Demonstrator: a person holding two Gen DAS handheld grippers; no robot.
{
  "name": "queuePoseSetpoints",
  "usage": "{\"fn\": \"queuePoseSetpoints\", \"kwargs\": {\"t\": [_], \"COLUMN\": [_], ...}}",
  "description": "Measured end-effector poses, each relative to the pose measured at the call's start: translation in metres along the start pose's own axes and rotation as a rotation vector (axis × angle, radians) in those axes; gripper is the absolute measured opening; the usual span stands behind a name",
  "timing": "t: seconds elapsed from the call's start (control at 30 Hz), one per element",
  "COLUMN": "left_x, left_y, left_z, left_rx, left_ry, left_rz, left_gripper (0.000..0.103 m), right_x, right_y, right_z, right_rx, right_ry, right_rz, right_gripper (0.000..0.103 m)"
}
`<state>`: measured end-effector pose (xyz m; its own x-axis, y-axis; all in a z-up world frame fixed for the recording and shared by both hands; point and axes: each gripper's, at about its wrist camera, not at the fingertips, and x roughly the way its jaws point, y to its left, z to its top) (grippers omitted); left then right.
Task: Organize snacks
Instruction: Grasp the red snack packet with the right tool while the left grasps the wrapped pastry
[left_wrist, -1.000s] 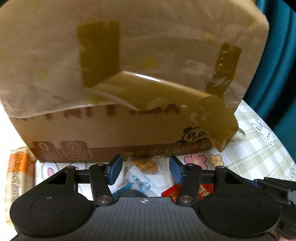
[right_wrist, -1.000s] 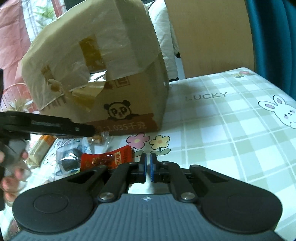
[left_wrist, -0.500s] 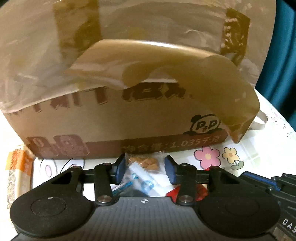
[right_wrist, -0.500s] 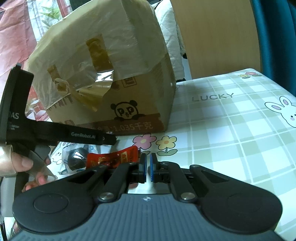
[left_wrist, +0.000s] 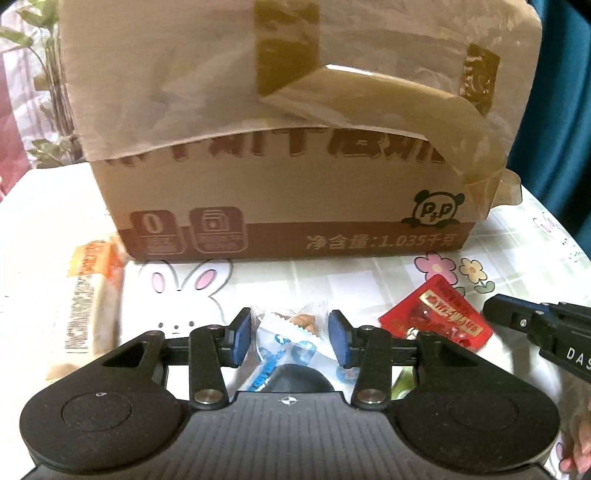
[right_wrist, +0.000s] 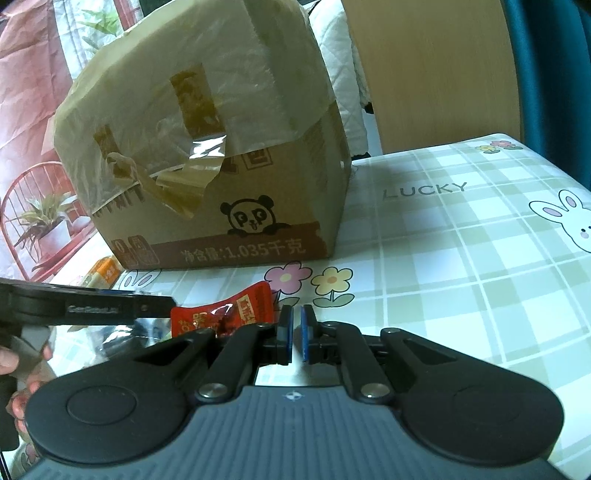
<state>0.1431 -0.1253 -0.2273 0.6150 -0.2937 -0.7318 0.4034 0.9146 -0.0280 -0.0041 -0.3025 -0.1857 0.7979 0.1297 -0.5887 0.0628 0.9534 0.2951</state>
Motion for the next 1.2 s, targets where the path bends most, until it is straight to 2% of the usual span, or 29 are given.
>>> {"fn": "queuePoseSetpoints", "kwargs": {"t": [0.3, 0.7, 1.2], "left_x": [-0.029, -0.067, -0.089], "left_y": [0.015, 0.043, 0.069], "left_z": [0.004, 0.002, -0.027], "left_rx": [-0.033, -0.098, -0.154], "left_ry": [-0.071, -0.125, -0.151], "left_rz": [0.014, 0.005, -0.012], "left_gripper": [0.046, 0.046, 0.046], "right_x": [-0.001, -0.002, -0.008], "right_y": [-0.002, 0.000, 0.018], "right_z": [0.000, -0.001, 0.003], "right_rx": [0.008, 0.009, -0.095], "right_ry": [0.004, 0.013, 0.022], "right_rz": [0.012, -0.019, -0.028], "right_gripper": [0.008, 0.012, 0.015]}}
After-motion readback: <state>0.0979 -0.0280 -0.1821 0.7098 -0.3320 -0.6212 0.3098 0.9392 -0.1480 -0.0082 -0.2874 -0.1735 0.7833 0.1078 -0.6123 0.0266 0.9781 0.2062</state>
